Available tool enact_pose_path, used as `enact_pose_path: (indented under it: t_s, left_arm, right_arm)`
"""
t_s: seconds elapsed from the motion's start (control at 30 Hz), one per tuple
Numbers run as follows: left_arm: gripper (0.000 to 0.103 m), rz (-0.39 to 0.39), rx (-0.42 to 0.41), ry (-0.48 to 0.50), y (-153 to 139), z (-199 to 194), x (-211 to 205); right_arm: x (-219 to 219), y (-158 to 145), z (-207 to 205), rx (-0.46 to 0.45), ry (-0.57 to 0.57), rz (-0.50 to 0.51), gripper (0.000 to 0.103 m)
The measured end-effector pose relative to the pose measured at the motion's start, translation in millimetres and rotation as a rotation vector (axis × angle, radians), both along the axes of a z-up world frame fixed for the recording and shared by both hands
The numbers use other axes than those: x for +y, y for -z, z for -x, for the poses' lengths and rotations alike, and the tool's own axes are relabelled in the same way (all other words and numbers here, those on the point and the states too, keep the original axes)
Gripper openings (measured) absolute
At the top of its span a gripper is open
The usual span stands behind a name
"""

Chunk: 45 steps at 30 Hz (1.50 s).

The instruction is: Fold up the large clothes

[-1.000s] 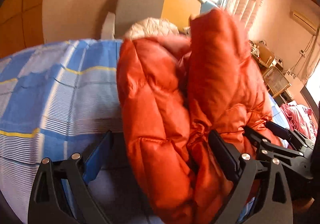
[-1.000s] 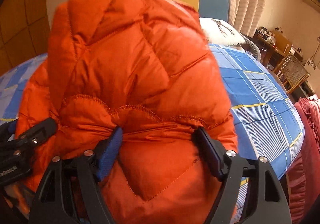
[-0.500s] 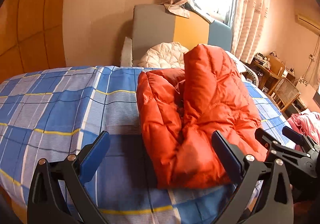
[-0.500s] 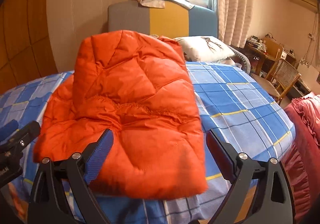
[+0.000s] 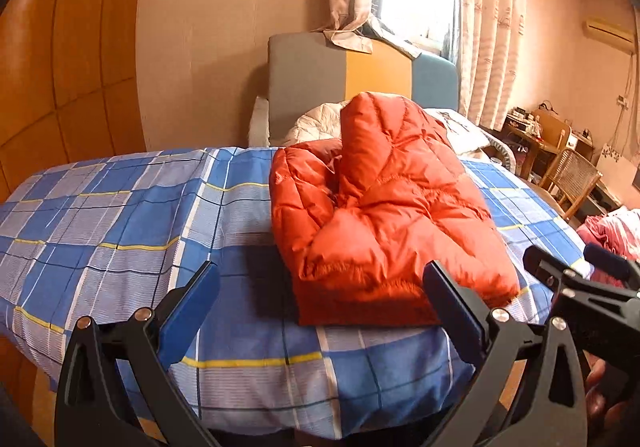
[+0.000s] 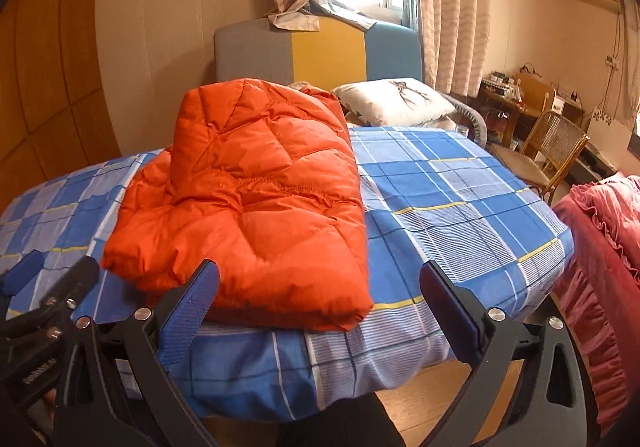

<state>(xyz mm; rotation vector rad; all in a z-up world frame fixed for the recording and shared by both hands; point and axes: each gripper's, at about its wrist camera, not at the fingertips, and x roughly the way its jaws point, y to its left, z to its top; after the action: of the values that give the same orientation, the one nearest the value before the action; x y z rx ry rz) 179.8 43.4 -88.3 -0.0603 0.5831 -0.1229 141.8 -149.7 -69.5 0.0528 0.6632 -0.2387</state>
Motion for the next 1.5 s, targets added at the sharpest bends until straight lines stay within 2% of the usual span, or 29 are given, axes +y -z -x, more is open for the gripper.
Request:
enact_pose_path:
  t_s: [0.47,0.67,0.73,1.0,1.23,1.5]
  left_arm:
    - [0.101,-0.002,-0.028,-0.006,-8.6,26.2,3.6]
    - [0.101,0.008,-0.035,-0.045,-12.1,28.1,5.2]
    - [0.101,-0.012,-0.041,-0.080,-12.2,28.3,4.9]
    - [0.101,-0.077,-0.097,-0.132,-15.7,37.3,1.4]
    - [0.101,-0.083,-0.109,-0.119,-16.9,41.1,-0.2]
    - [0.101,-0.065,-0.096,-0.126,-15.5,40.9,3.5]
  right_arm:
    - [4.7,-15.5,33.0,-0.056,-0.006,0.036,0.100]
    - [4.3,-10.5,38.7,-0.046,-0.014,0.016,0.100]
    - [3.1,-9.5,41.6,-0.053,-0.011,0.014,0.100]
    - [-7.0,-6.3,37.4,-0.031,0.026,-0.013,0.100]
    - [-2.6,-7.8,39.4,-0.049,0.023,0.030,0.100]
    - [-0.9,-7.5,39.3,-0.044,0.015,0.028,0.100]
